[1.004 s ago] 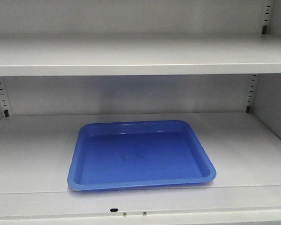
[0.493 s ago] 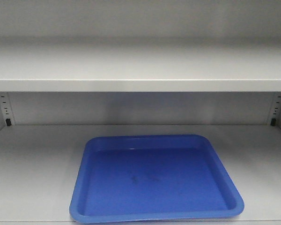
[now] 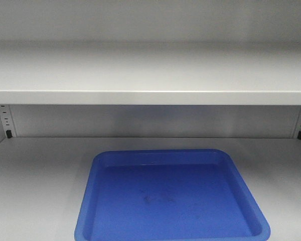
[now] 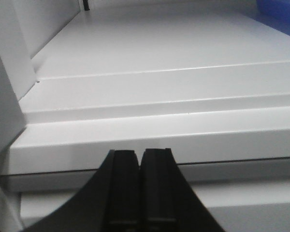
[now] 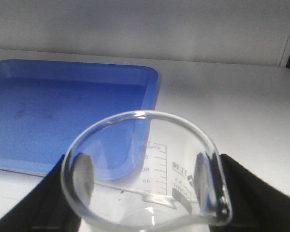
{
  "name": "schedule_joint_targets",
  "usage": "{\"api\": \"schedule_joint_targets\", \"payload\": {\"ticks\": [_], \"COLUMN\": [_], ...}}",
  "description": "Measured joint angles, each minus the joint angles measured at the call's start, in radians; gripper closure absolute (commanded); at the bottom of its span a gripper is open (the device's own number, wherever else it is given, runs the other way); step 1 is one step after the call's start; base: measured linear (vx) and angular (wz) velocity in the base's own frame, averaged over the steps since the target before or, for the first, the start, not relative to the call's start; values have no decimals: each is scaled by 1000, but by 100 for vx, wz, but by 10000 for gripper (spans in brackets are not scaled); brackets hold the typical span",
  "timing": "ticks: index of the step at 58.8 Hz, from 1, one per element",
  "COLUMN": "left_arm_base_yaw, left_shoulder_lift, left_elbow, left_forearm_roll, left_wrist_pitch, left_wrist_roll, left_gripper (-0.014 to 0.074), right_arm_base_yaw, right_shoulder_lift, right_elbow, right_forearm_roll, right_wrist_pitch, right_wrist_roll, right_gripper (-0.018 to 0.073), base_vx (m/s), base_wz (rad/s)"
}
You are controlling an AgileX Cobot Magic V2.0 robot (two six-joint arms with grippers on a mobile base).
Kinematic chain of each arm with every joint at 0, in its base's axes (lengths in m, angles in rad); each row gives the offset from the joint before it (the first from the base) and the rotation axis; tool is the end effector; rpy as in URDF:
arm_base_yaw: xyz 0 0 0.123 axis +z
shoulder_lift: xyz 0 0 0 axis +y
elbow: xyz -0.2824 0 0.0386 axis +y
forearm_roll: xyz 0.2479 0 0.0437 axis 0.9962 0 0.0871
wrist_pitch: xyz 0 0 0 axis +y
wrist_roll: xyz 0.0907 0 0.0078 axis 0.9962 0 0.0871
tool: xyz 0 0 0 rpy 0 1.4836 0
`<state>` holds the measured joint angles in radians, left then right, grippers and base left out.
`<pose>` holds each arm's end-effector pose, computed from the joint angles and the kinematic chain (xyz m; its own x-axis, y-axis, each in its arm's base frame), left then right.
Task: Pick beaker and place in left cabinet
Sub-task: 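Approach the cabinet shelf and extend the right gripper over the blue tray, then lower the beaker onto the blue tray with the right gripper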
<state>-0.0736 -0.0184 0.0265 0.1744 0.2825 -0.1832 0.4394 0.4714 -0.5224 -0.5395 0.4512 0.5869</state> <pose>0.0545 0.0004 0.1800 -0.1979 -0.0010 -0.9802 0.0231 0.9997 -0.0057 0.0966 0.0228 0.3194 -0.2482 -0.0170 -0.9686 -0.1963 0.9800 0.0331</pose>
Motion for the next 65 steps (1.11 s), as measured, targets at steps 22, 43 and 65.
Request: {"api": "schedule_joint_targets", "payload": {"ticks": [22,43,65], "left_arm_base_yaw": [0,0,0], "left_shoulder_lift": [0,0,0], "left_elbow": [0,0,0], "left_forearm_roll": [0,0,0], "left_wrist_pitch": [0,0,0], "left_wrist_roll": [0,0,0], "left_gripper": [593,593,593], "right_arm_base_yaw": [0,0,0], "right_shoulder_lift": [95,731,1178], "right_elbow": [0,-113,-410], "right_forearm_roll": [-37,-57,-55], "right_wrist_pitch": [-291,-816,-957], "right_wrist_roll": [0,-1,0], "right_gripper": [564,564,540], "base_vx": [0,0,0], "base_wz": [0,0,0]}}
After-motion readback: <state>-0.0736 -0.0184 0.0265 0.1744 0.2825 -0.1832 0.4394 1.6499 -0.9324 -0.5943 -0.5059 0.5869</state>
